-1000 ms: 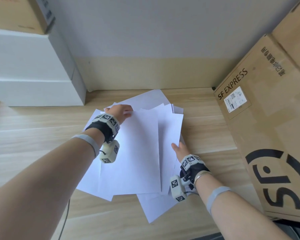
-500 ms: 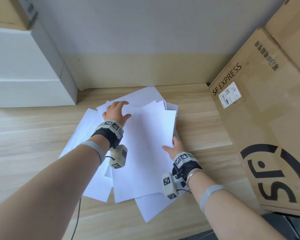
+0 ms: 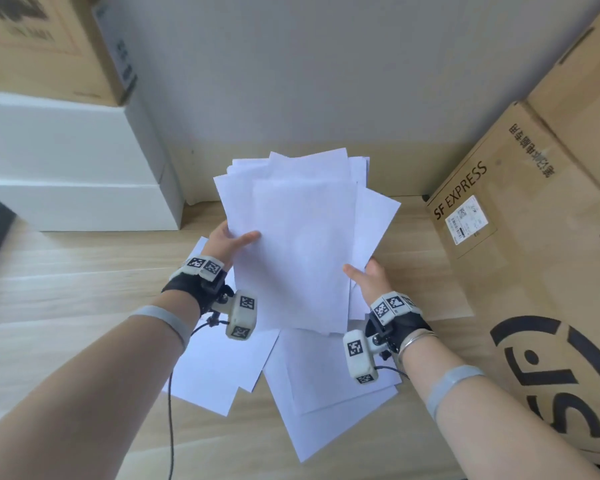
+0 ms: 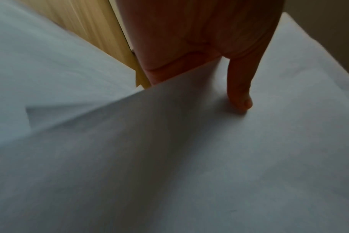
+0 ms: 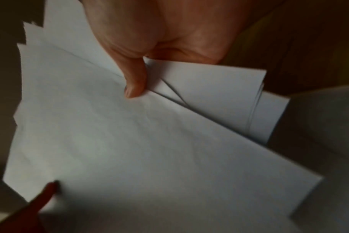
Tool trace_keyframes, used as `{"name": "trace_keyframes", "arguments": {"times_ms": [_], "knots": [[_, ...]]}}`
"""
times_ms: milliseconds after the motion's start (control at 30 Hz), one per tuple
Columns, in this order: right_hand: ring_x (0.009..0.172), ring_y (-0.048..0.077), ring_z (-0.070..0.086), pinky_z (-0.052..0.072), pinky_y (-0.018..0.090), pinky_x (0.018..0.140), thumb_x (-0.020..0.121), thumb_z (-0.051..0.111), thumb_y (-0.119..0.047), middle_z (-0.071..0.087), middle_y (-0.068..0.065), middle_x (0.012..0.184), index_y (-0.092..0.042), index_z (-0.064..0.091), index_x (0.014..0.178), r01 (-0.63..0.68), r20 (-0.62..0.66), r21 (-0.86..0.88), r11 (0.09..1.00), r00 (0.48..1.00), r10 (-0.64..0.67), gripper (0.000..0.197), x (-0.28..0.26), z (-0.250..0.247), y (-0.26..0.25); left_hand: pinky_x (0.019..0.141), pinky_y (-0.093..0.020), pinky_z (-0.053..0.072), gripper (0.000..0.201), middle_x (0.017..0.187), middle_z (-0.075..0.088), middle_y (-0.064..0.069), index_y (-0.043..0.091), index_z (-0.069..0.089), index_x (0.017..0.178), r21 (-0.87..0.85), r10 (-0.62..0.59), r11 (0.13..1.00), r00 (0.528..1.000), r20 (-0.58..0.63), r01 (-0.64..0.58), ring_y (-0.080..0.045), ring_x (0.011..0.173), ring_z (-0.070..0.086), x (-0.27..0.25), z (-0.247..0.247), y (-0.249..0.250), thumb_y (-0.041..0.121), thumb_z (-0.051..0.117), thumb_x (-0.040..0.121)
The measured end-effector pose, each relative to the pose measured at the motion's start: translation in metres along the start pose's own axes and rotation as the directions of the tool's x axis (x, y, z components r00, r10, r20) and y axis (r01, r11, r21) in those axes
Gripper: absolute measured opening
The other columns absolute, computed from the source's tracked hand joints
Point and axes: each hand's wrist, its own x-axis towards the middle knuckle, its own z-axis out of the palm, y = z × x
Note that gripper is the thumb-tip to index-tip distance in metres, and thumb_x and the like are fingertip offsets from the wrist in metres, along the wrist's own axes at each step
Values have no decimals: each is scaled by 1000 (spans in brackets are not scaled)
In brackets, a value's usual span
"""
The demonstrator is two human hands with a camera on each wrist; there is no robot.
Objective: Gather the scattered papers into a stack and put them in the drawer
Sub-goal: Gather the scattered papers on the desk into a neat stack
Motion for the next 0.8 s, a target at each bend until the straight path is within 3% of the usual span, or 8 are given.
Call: {"name": "trace_keyframes", "arguments": {"times_ms": [33,67,167,233,333,533,633,800], "knots": [[71,8,57,49,24,67,90,57,-4,58,10,81,-1,61,87,1,-8,-17,1000,1000,-1,5,-1,-1,-7,73,-31,56,26,79,75,5,17,61,94,-40,42,998,999,6,-41,-8,66,71,-2,1,9,-5,63,82],[54,6,47,41,23,57,89,59,-9,45,5,64,-10,50,67,-5,-38,-22,1000,999,4,24,1,-1,-11,67,-26,57,28,76,75,8,17,61,93,-61,73,996,997,17,-72,-5,63,70,-4,2,16,-9,58,84],[42,7,31,28,21,50,88,62,-15,25,-2,54,-17,25,57,-7,-120,7,1000,993,8,48,-2,-3,-27,70,-24,57,28,81,74,5,17,61,93,-52,139,989,990,38,-137,-10,72,69,-13,4,37,-9,58,84],[47,2,50,40,18,58,86,64,-15,45,-4,53,-12,41,63,1,-119,64,998,993,7,33,-4,-4,-36,79,-30,54,28,90,70,0,18,61,93,-60,163,985,986,33,-160,-15,80,66,-19,4,47,-8,60,82],[75,17,58,43,26,78,80,72,-19,57,-4,74,-12,56,83,39,-103,115,993,994,-28,17,-11,0,-50,89,-40,51,29,81,73,8,19,62,91,-33,188,982,982,30,-187,-14,80,67,-26,5,56,-7,66,78],[55,-16,60,48,2,57,75,72,2,62,-9,80,-11,61,94,205,-81,210,956,978,-192,26,-20,14,-75,98,-43,48,41,97,65,0,24,60,91,34,238,970,971,29,-239,-27,100,61,-41,3,62,4,81,62],[53,-18,59,45,-1,53,74,73,5,63,-6,80,-3,62,102,201,-91,200,959,978,-187,31,-20,22,-74,96,-42,48,53,102,65,-2,27,59,94,5,205,979,979,22,-205,-27,103,60,-42,-3,54,16,84,49],[63,-3,61,45,-2,53,76,72,3,61,6,97,9,62,109,138,-81,143,980,988,-128,35,-24,35,-66,105,-49,43,35,105,63,-11,13,57,104,84,114,991,991,-66,-108,-36,113,59,-37,-5,22,-5,69,76]]}}
